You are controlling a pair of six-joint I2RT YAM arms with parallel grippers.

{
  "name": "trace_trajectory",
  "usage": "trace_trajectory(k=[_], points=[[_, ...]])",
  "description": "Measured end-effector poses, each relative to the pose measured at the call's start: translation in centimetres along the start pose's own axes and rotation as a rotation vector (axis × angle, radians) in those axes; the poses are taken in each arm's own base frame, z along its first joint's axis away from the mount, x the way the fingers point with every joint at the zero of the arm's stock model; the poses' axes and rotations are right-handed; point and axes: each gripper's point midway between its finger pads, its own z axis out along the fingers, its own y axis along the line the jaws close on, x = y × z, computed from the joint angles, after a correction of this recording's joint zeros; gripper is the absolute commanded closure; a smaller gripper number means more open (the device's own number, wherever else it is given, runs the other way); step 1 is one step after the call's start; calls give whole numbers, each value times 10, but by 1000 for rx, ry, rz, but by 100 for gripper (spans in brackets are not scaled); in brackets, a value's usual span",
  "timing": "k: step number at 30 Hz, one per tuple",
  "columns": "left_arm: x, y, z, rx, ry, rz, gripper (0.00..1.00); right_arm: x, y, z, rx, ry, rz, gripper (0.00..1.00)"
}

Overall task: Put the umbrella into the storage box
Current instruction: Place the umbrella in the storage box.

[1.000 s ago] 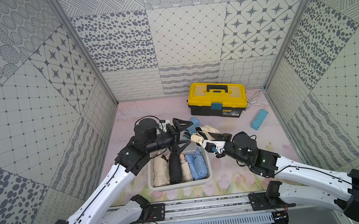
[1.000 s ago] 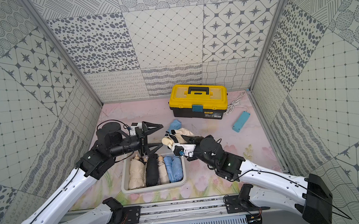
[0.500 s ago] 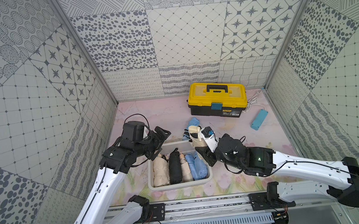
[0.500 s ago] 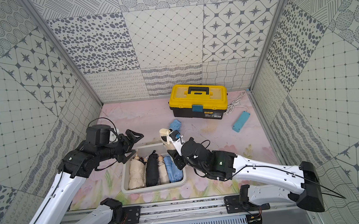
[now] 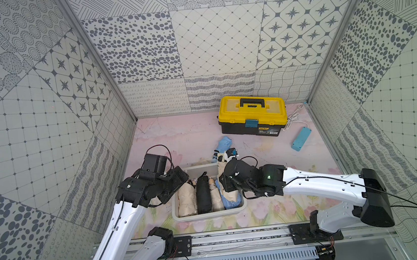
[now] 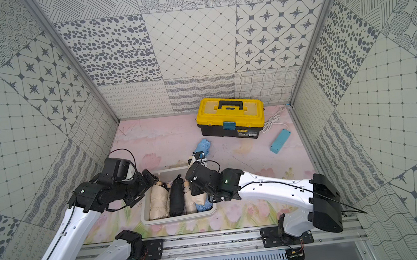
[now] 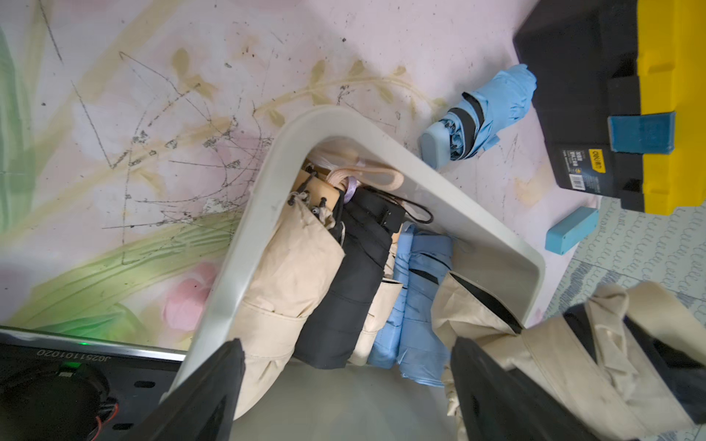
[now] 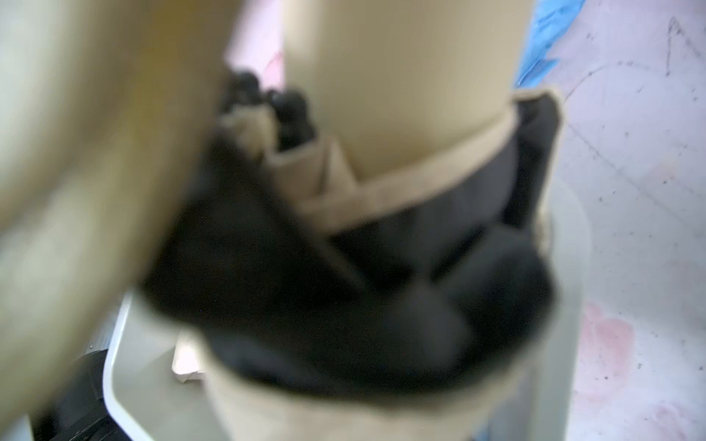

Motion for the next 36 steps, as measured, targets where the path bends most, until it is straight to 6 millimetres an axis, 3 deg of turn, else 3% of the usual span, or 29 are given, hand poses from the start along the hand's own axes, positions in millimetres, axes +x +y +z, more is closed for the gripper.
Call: trace_trajectory(k=[4,6,11,15,18,22,25,28,32,36], points=[[3,7,-2,-21,2,26,11,19,2,18,43,70,29,75],[4,8,-3,-24,-1,40,11,26,1,25,67,96,36,69],[8,15,-2,-40,9,62,9,37,-8,30,125,131,49,36],[9,17,-2,-39,8,70,9,29,-7,20,128,108,49,28],[10,17,-2,-38,8,70,9,18,-9,3,136,79,42,30],[8,15,-2,-42,15,76,9,2,-6,-21,128,41,28,43],[6,11,-3,-39,13,86,9,0,1,-29,119,40,-9,47],[3,7,-5,-32,7,91,10,3,15,-24,117,61,-74,48],[1,3,-8,-25,2,97,10,14,36,-2,117,102,-167,54],[-4,-3,-9,-20,-1,100,11,35,29,21,157,170,-228,56]])
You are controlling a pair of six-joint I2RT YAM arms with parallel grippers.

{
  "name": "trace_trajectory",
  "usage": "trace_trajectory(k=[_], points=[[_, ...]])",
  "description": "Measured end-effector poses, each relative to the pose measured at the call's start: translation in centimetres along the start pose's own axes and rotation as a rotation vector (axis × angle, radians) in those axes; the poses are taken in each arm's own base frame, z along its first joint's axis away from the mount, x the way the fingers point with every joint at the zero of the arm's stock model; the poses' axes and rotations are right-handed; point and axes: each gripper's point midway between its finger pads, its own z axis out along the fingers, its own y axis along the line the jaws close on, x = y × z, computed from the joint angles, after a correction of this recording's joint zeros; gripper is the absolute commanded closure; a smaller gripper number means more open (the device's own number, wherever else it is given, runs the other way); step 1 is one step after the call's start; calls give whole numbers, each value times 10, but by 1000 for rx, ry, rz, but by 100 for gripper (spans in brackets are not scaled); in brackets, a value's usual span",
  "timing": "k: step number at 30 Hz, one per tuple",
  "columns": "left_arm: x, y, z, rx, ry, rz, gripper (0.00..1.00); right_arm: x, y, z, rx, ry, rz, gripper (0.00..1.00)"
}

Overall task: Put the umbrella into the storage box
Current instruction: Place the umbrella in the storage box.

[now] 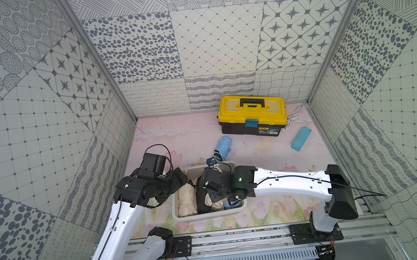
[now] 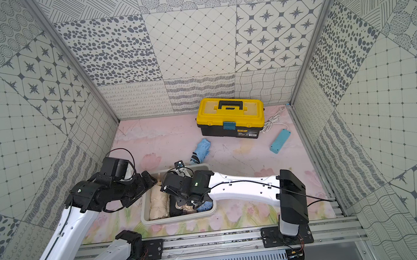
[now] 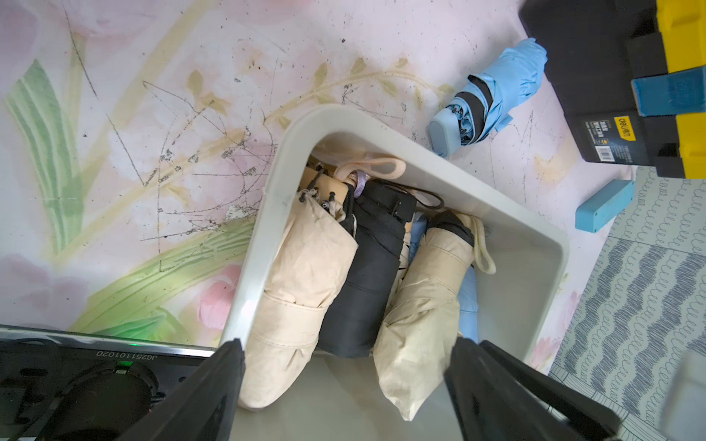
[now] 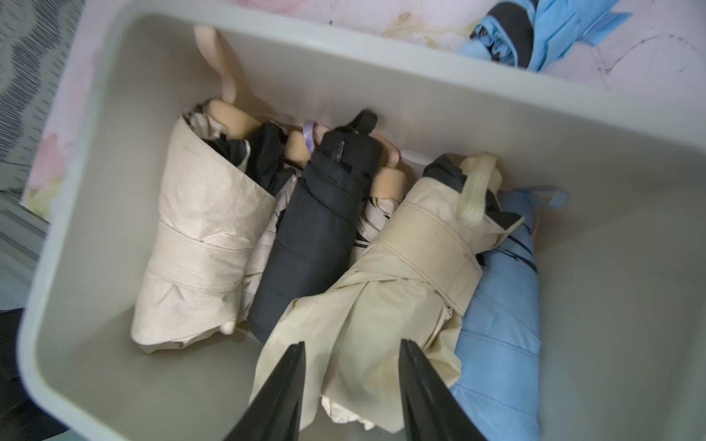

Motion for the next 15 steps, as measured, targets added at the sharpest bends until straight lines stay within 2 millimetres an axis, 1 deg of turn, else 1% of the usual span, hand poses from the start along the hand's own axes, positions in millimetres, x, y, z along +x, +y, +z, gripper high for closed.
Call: trace_trajectory(k=[4,7,9,11,12,13,15], points=[[-7,-10,1,15,5,2,11,20,-11,16,35,58,-23,58],[-12,-18,5,27,10,3,11,25,-13,19,34,73,-26,57],[-15,-22,8,32,15,7,11,22,-13,19,25,70,-30,52],[-19,-29,12,43,18,15,11,17,-15,15,12,63,-40,40],[-22,-32,13,50,17,21,11,13,-16,12,3,52,-38,36],[-25,-36,15,58,16,26,10,7,-18,7,-12,34,-48,33],[-30,-42,18,74,11,38,10,-7,-20,-9,-56,-14,-44,30]])
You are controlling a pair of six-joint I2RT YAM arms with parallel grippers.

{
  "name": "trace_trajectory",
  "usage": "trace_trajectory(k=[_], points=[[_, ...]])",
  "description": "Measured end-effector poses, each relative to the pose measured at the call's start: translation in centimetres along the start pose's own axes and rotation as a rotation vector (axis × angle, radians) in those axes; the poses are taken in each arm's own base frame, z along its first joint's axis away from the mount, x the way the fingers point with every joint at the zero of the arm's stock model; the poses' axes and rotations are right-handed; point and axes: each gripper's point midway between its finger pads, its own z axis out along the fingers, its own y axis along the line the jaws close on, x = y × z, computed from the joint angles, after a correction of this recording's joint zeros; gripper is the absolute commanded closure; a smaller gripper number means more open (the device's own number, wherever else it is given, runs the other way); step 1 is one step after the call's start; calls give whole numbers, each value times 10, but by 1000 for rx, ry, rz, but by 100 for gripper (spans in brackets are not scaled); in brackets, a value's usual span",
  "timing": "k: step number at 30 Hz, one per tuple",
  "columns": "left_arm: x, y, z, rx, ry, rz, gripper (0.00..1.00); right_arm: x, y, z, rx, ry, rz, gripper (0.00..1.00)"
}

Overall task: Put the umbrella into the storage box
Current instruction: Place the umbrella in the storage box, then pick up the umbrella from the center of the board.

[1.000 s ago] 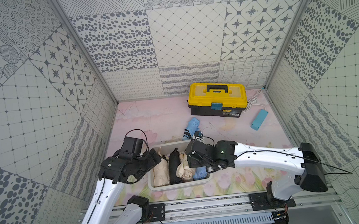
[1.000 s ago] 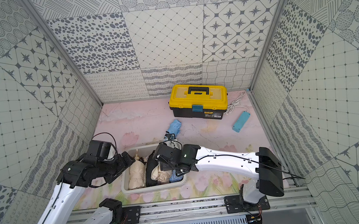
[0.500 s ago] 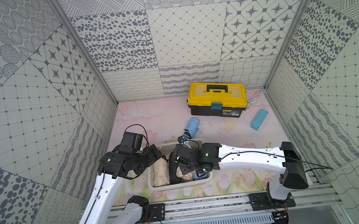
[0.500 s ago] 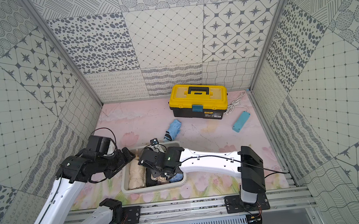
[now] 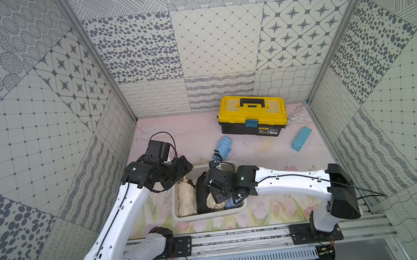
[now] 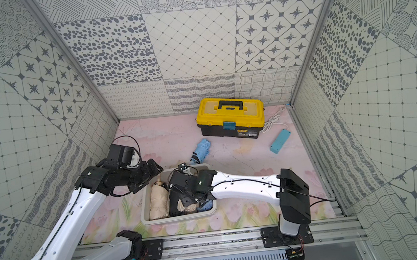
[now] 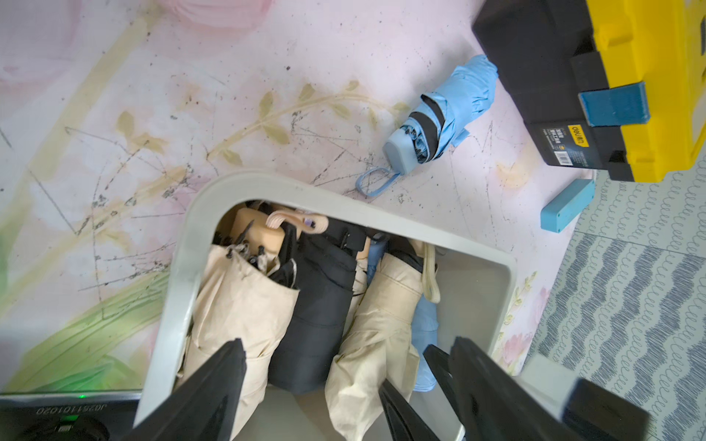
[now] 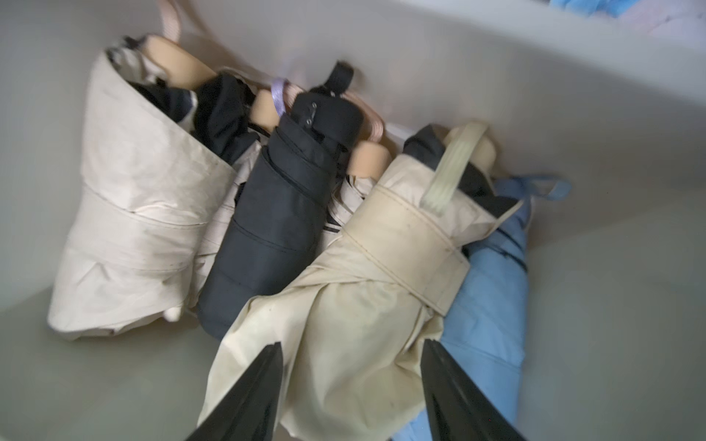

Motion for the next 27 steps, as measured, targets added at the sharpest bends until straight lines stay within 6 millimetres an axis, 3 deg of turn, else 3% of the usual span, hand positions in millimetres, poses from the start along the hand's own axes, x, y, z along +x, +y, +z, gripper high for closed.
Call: trace_trajectory(k=[4,8,14,19,27], points=[[-15,-16,10,33,-14,28,9,-40,-16,-49,-119,-162,57,28],[-34,-31,28,51,-25,67,8,-69,-60,-82,-151,-287,173,28],[-50,-66,63,79,-18,213,7,-71,-124,-77,-85,-311,301,26],[-53,-96,96,100,-5,375,6,-65,-158,-71,-48,-301,373,25],[-52,-128,158,97,42,591,4,-63,-183,-76,-30,-321,435,24]])
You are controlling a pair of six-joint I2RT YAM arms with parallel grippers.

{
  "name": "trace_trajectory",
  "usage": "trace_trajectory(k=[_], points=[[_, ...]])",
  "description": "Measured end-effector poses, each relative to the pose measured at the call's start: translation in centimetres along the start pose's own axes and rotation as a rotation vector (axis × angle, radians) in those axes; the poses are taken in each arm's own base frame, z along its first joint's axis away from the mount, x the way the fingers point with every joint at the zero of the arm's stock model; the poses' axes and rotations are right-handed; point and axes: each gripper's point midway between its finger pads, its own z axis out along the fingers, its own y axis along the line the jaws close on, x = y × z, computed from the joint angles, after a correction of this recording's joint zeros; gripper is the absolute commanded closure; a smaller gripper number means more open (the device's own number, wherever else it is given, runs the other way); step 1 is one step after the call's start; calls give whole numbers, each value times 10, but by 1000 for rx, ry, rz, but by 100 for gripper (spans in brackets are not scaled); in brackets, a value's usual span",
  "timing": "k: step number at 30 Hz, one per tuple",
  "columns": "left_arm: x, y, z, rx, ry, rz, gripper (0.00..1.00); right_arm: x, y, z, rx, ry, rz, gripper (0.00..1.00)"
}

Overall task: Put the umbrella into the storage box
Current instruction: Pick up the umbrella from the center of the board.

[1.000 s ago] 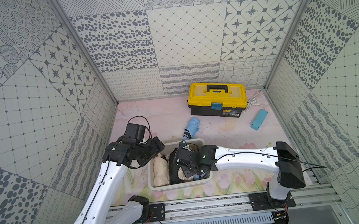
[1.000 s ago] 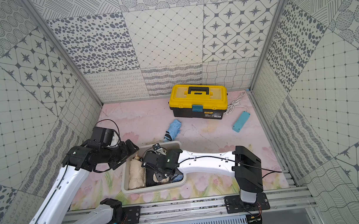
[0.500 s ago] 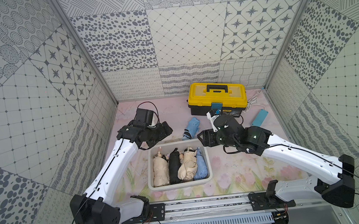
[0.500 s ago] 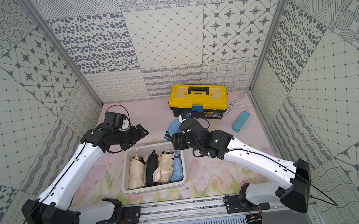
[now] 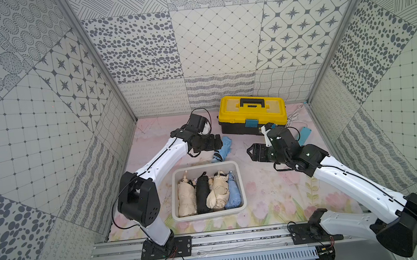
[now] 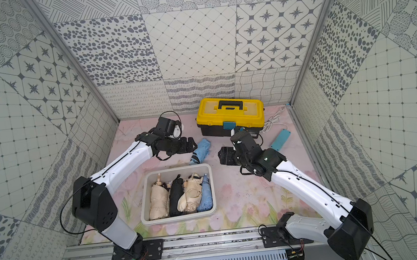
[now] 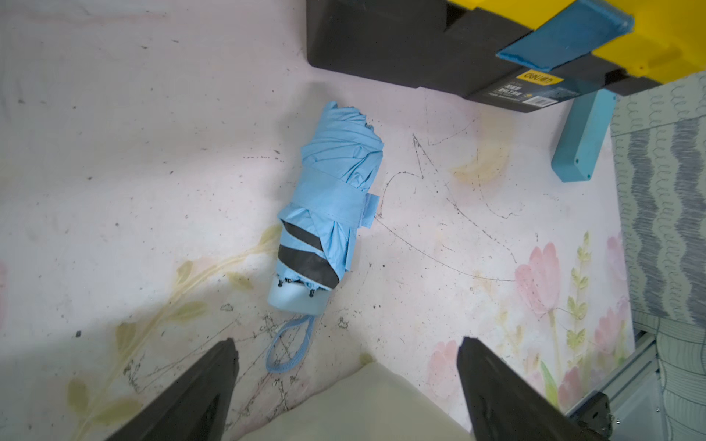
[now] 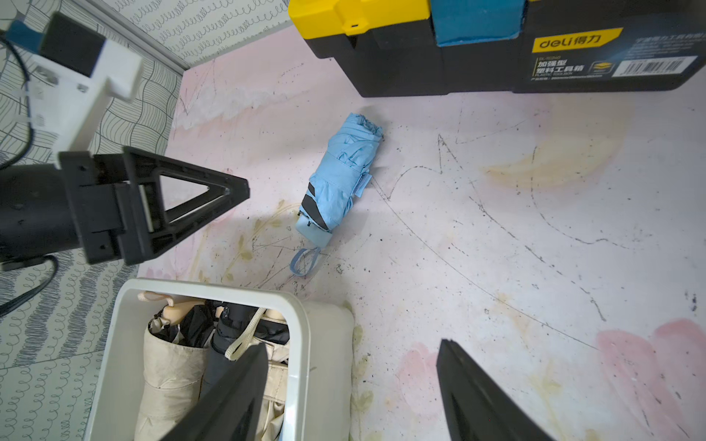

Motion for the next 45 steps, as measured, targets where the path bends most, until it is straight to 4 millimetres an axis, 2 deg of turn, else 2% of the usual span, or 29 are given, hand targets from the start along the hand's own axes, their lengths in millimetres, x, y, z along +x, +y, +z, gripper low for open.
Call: trace_trajectory(k=[8,13,24,30,37,43,45], points=[[-18,-7,56,-19,41,148,3,-2,-6,-1,8,-10,24,24],[-22,-5,85,-49,67,230,1,-2,-8,-7,5,-24,38,24],[-14,11,128,-123,130,335,1,-2,-11,-12,8,-31,45,24],[-8,22,140,-160,156,363,12,-3,-11,-13,8,-36,48,24],[-3,27,149,-176,172,392,37,-4,-11,-14,12,-39,49,24],[-4,25,148,-174,168,413,53,-5,-14,-16,23,-51,50,24],[-5,25,145,-176,162,419,55,-6,-14,-17,23,-54,50,25]])
